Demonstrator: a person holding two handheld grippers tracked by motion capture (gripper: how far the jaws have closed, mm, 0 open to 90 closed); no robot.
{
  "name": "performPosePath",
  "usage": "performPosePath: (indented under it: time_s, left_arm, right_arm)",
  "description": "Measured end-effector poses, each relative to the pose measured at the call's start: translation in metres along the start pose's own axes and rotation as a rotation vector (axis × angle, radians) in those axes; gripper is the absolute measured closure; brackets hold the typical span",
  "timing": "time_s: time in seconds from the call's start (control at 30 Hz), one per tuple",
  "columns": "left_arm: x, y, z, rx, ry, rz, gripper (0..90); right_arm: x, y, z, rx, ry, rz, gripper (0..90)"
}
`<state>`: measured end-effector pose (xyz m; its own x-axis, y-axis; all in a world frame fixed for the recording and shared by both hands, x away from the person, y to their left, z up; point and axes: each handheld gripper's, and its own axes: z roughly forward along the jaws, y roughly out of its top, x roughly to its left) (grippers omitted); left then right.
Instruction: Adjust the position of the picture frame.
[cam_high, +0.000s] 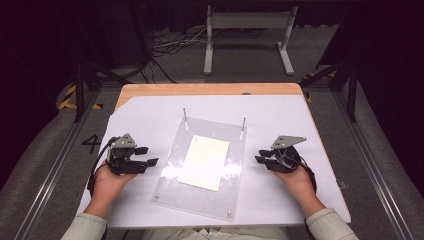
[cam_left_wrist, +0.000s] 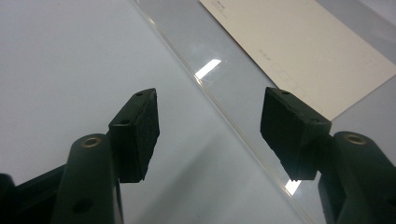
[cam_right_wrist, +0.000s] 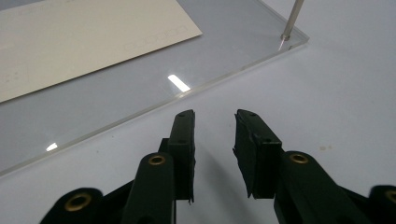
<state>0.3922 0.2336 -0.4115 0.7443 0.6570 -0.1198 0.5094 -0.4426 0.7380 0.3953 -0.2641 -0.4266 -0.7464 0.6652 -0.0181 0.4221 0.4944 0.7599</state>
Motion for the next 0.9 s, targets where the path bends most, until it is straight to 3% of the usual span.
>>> performPosePath:
  time_s: [0.2, 0.37, 0.57, 0.7, 0.8, 0.9]
  left_arm:
    - [-0.003, 0.002, 0.001, 0.032, 0.003, -0.014, 41.7]
    - [-0.004, 0.003, 0.000, 0.033, -0.038, -0.063, 55.3]
    - [-0.009, 0.006, 0.000, 0.042, -0.010, -0.074, 66.9]
    - [-0.013, 0.008, 0.002, 0.057, 0.013, -0.057, 74.3]
    - [-0.012, 0.016, 0.001, 0.040, 0.046, -0.058, 72.8]
    - [-0.011, 0.029, 0.002, 0.012, 0.100, -0.039, 55.1]
  right_arm:
    - [0.000, 0.003, -0.002, -0.007, 0.009, 0.003, 66.0]
    - [0.001, 0.004, -0.001, -0.005, 0.012, -0.001, 65.7]
    - [0.003, 0.006, -0.003, -0.009, 0.013, -0.005, 66.0]
    - [0.003, 0.008, -0.003, -0.011, 0.015, -0.008, 66.0]
    - [0.001, 0.013, -0.003, -0.016, 0.013, -0.011, 64.8]
    - [-0.005, 0.024, -0.001, -0.031, 0.008, 0.003, 61.6]
